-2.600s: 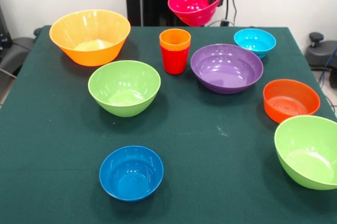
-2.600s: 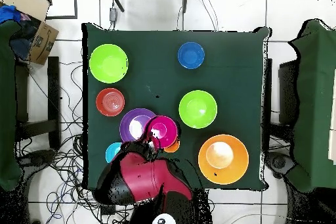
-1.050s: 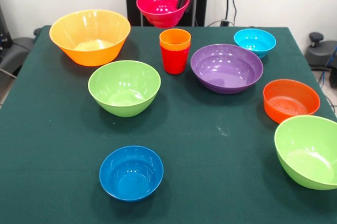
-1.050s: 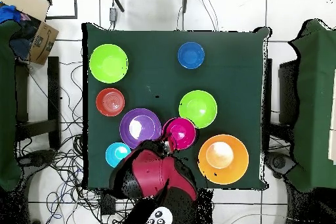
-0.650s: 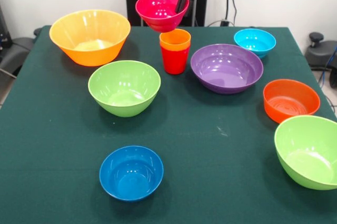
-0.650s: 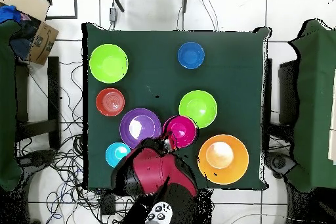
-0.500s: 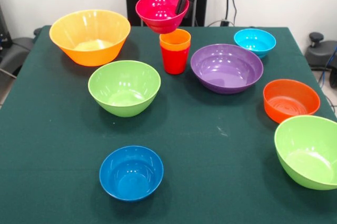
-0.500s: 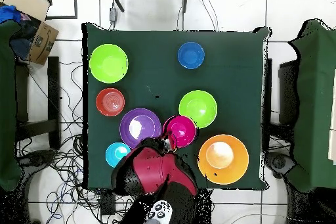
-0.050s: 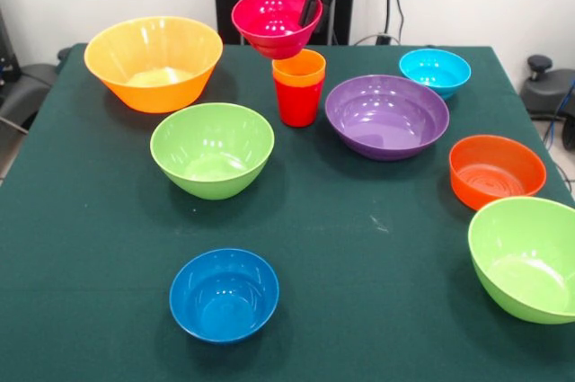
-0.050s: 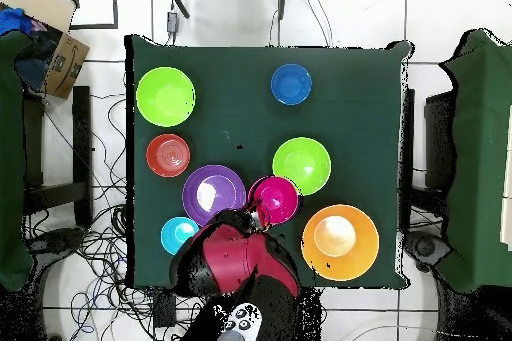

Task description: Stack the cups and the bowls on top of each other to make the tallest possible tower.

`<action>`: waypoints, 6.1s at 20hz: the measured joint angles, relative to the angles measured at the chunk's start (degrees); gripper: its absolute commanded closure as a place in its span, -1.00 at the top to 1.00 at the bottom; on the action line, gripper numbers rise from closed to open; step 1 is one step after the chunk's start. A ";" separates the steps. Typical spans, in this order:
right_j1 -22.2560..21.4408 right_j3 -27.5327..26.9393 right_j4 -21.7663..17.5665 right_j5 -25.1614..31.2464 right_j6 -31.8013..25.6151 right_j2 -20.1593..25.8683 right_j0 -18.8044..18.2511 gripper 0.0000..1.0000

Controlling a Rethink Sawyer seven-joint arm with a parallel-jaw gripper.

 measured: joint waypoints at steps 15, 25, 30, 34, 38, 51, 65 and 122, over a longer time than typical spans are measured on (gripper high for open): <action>2.81 -2.51 1.03 -1.88 0.00 -2.14 5.02 -1.00; 6.56 -3.27 2.98 -6.82 1.02 -7.65 9.38 -1.00; 7.57 -3.28 2.98 -8.73 1.50 -9.00 9.56 -1.00; 8.44 -3.26 2.98 -10.56 1.57 -9.93 9.55 -1.00; 8.94 -3.19 2.98 -11.92 1.57 -10.39 9.55 -1.00; 9.08 -3.07 4.28 -14.38 1.61 -10.85 9.70 -1.00; 9.41 -2.97 6.58 -14.40 1.77 -12.20 10.79 -1.00; 7.35 0.61 7.24 -16.71 5.90 -8.35 10.67 -1.00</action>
